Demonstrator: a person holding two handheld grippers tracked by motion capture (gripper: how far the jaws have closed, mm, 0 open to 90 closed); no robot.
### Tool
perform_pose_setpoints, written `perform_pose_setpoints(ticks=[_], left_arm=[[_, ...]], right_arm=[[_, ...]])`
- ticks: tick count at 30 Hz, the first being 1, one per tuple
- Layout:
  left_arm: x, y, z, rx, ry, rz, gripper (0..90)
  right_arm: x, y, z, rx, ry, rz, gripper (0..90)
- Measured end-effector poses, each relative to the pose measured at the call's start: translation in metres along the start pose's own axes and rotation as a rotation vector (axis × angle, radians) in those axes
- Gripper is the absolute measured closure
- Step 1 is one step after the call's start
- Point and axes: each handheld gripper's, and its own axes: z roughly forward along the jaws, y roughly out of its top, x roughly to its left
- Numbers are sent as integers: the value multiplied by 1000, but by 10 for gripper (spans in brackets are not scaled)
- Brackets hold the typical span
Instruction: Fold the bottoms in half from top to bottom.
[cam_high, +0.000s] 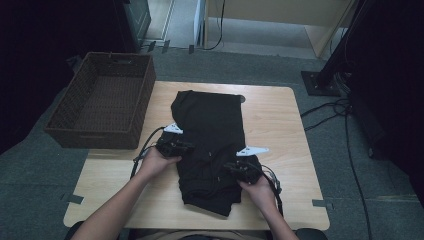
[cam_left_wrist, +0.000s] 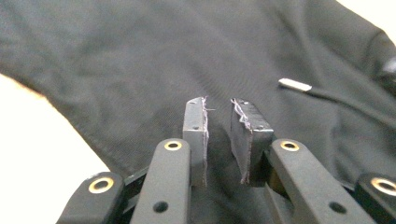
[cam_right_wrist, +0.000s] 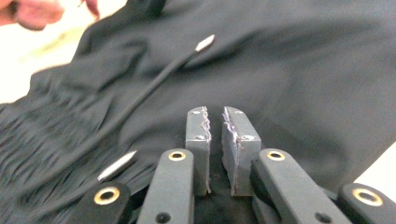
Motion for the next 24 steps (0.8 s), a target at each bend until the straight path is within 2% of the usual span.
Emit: perform_pose_setpoints(ticks=[5,7,9,11,14,16,19,24], left_arm=[[6,-4,0,12,33,0,724],[9,-6,0,6,30,-10,722],[10,-6,-2,3,33,-14,710],[11,-6,-3,-2,35,-21,692],[12,-1,-4,-12,41,-10,691],[14,4,-2,-29,43,-19,691],[19,10,1,-47,47,-12,695],[28,20,10,-41,68,13,702]], right_arm=[[6,-21,-4,32,-12,1,806],[6,-25,-5,42,-3,13,806],[5,-29,-8,33,-5,21,778],[3,-31,-11,-12,-20,24,725],[-1,-25,-10,-79,-47,-6,723],[-4,-18,-6,-95,-65,-38,723],[-13,-6,4,-101,-68,-35,725],[-26,9,14,-156,-94,-39,730]])
